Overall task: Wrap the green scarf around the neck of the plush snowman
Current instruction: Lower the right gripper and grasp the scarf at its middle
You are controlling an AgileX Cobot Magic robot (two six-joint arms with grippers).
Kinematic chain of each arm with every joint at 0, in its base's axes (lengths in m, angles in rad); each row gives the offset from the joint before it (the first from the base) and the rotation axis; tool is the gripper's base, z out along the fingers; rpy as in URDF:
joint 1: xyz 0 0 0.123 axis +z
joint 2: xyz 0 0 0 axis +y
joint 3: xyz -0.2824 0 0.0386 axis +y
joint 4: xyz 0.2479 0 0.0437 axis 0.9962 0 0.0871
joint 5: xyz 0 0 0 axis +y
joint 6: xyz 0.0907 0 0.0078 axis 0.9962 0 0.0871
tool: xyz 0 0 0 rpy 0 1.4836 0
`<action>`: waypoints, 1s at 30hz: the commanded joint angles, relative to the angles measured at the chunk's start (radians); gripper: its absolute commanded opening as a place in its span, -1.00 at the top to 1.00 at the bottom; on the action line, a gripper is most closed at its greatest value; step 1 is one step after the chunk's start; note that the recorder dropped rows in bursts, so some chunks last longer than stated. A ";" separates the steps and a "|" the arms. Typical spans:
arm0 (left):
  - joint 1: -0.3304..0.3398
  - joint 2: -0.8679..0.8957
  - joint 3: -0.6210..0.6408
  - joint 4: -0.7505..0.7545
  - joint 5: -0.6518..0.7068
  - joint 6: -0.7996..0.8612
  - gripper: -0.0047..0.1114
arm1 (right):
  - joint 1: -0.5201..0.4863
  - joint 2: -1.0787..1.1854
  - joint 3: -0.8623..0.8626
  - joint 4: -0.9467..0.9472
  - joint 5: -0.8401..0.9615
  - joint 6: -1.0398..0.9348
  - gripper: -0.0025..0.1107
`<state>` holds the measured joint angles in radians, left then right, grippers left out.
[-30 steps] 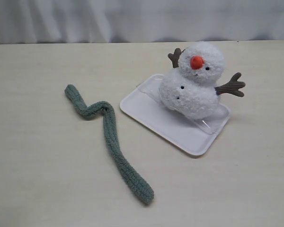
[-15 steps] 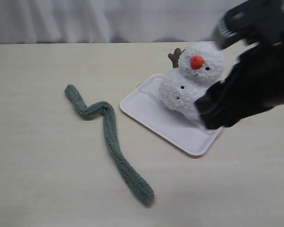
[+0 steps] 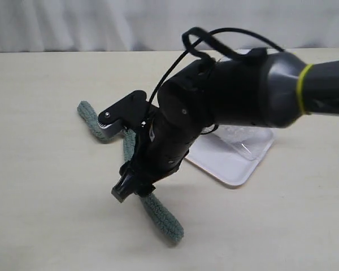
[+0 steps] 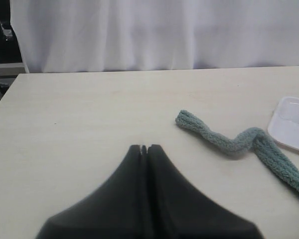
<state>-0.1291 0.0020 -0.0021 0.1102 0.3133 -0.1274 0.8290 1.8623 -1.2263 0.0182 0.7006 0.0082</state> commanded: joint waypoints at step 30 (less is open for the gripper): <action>0.001 -0.002 0.002 -0.007 -0.009 0.000 0.92 | 0.029 0.248 -0.106 -0.160 -0.020 0.098 0.72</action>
<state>-0.1291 0.0020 -0.0021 0.1102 0.3133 -0.1274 0.8611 2.0861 -1.3344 -0.1347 0.6532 0.0977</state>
